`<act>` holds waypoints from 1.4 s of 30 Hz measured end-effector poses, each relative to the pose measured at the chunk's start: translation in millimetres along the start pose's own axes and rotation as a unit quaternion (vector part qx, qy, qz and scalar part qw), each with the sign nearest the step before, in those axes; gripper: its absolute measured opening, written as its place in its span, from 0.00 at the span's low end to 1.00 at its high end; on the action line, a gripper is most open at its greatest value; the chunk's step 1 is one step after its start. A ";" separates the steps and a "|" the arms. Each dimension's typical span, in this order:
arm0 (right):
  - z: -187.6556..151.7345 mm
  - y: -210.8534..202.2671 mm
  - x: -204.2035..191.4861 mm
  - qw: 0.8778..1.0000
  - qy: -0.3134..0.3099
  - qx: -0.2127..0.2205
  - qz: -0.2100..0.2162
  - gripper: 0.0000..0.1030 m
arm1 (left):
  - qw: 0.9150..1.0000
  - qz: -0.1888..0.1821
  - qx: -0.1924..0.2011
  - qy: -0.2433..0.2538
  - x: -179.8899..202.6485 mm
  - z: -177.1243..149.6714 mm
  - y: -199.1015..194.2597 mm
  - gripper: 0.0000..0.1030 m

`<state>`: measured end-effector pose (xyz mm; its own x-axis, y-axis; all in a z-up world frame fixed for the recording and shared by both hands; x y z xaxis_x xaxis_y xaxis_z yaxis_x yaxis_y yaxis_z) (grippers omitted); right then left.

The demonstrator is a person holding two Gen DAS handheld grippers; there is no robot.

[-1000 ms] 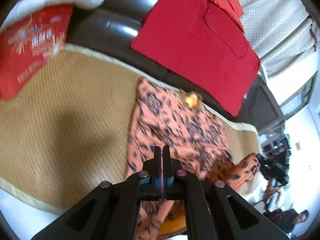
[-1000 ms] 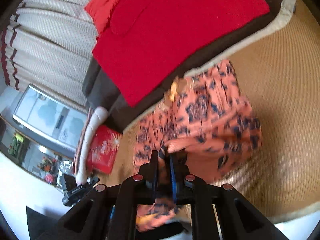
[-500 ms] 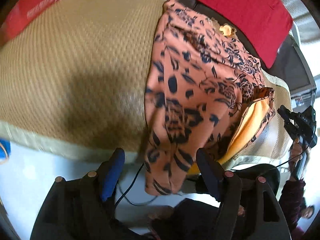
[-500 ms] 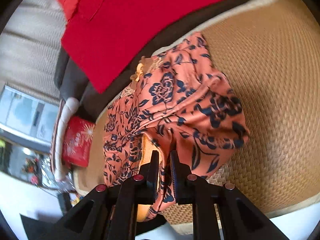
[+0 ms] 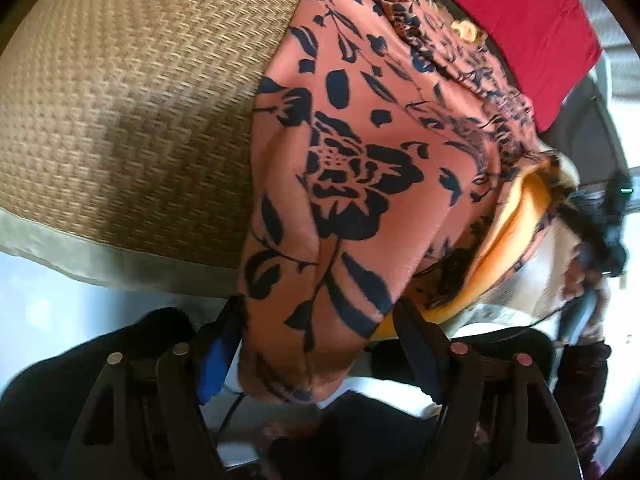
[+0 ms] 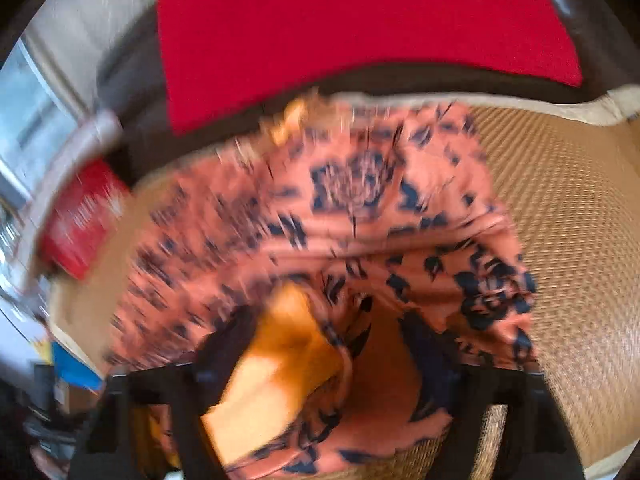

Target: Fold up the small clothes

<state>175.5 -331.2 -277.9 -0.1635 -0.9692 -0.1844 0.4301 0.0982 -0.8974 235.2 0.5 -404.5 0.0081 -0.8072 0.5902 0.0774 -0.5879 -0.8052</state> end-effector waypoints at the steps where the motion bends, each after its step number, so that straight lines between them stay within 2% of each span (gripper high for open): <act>1: -5.1 12.1 -1.3 1.000 -0.012 -0.023 -0.014 0.16 | 1.000 -0.008 -0.001 0.003 1.3 -0.2 0.0 0.44; 2: -7.8 15.3 -0.1 0.999 -0.011 -0.027 -0.022 0.14 | 1.000 -0.010 -0.007 0.008 1.6 0.1 1.1 0.13; 3: -7.9 8.2 2.6 1.000 0.005 -0.010 -0.011 0.11 | 1.000 -0.010 -0.007 0.010 2.8 1.1 1.1 0.08; 5: -4.8 -8.0 9.4 1.000 0.028 0.014 0.003 0.10 | 1.000 -0.021 0.004 0.013 5.5 5.5 -6.0 0.08; 7: 4.3 -30.9 20.0 0.997 0.053 0.050 0.018 0.08 | 0.998 -0.052 0.017 0.017 13.3 15.3 -18.8 0.07; 10: 23.9 -58.3 39.3 0.990 0.098 0.089 0.039 0.08 | 0.995 -0.086 0.053 0.028 28.5 43.5 -47.0 0.07; 13: 50.6 -79.5 56.7 0.981 0.138 0.124 0.054 0.08 | 0.990 -0.108 0.088 0.034 44.1 86.6 -78.1 0.07; 16: 80.6 -86.2 77.9 0.972 0.178 0.145 0.060 0.08 | 0.986 -0.118 0.111 0.035 56.1 146.8 -104.0 0.07; 18: 113.5 -75.6 101.2 0.962 0.219 0.149 0.069 0.08 | 0.985 -0.119 0.120 0.030 63.5 199.2 -109.0 0.07; 20: 140.1 -60.5 121.7 0.955 0.246 0.148 0.071 0.08 | 0.986 -0.122 0.117 0.013 68.8 251.3 -97.7 0.07; 24: 190.0 -3.4 153.4 0.945 0.292 0.126 0.068 0.08 | 0.990 -0.100 0.094 -0.018 66.0 346.0 -37.0 0.08; 26: 206.4 35.0 165.8 0.942 0.309 0.114 0.062 0.11 | 0.990 -0.103 0.083 -0.037 58.0 376.7 -2.3 0.08; 28: 212.2 74.0 180.3 0.930 0.349 0.091 0.072 0.12 | 0.989 -0.105 0.074 -0.075 44.9 400.4 30.8 0.09; 29: 211.9 96.8 190.0 0.920 0.376 0.064 0.083 0.13 | 0.986 -0.116 0.073 -0.094 38.6 405.7 41.4 0.09; 31: 206.0 117.1 201.5 0.911 0.400 0.034 0.093 0.15 | 0.979 -0.153 0.076 -0.115 31.6 408.5 47.6 0.12; 32: 201.1 123.3 207.6 0.908 0.407 0.022 0.100 0.26 | 0.975 -0.170 0.079 -0.120 29.3 407.7 45.6 0.15; 34: 193.0 119.0 214.5 0.910 0.399 0.026 0.112 0.46 | 0.967 -0.204 0.095 -0.119 25.5 402.6 30.4 0.26; 35: 188.7 108.2 217.6 0.915 0.386 0.038 0.116 0.64 | 0.964 -0.209 0.114 -0.116 20.6 396.8 18.0 0.41; 36: 185.2 96.6 220.5 0.919 0.374 0.050 0.111 0.71 | 0.961 -0.207 0.142 -0.114 14.7 390.6 1.8 0.64; 37: 178.9 77.6 221.6 0.926 0.357 0.070 0.100 0.71 | 0.958 -0.197 0.171 -0.118 8.2 383.5 -14.8 0.75; 38: 174.0 64.9 219.2 0.931 0.342 0.080 0.095 0.71 | 0.953 -0.190 0.203 -0.123 1.5 374.8 -32.0 0.79; 39: 169.2 54.9 215.1 0.936 0.329 0.085 0.091 0.71 | 0.948 -0.188 0.227 -0.124 -3.5 364.6 -47.6 0.79; 40: 160.6 40.5 205.1 0.945 0.305 0.086 0.082 0.71 | 0.948 -0.183 0.230 -0.121 -4.3 352.7 -54.0 0.79; 42: 150.0 24.6 191.0 0.956 0.272 0.087 0.069 0.71 | 0.961 -0.145 0.214 -0.093 4.2 323.9 -57.7 0.79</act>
<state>288.0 -547.8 -275.1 -0.5120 -0.6838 -0.5199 0.6137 0.1322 -0.7784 553.8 47.9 -336.9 0.0996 -0.5651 0.8190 0.5064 -0.6797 -0.5306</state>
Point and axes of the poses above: each gripper's, at about its wrist camera, not at the fingertips, and y roughly the way its jaws point, x to its right, z to its top, the point moved 5 cm from there along y, roughly the way its jaws point, and after that the axes turned 7 degrees about -z, right-handed, at the moved point
